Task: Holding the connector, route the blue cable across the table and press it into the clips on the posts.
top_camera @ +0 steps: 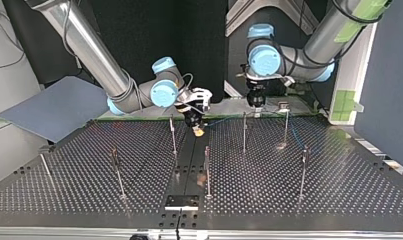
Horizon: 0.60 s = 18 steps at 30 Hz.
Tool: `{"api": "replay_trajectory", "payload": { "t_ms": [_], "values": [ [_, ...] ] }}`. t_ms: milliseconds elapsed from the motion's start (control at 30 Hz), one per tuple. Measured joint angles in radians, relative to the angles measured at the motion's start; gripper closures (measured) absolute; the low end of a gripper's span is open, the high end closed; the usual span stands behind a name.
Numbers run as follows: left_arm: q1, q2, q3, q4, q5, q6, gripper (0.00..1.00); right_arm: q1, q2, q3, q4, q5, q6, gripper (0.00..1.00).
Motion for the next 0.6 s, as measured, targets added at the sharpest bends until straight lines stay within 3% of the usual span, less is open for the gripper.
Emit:
{"api": "replay_trajectory", "payload": {
  "t_ms": [300,600],
  "values": [
    [-0.033,0.0,0.0,0.009,0.052,-0.009,0.0,0.0,0.0,0.0,0.001,-0.001,0.0,1.0],
    [-0.065,-0.001,0.0,0.011,0.068,-0.016,0.0,0.001,0.0,0.0,0.0,-0.001,0.0,1.0]
  ]
}}
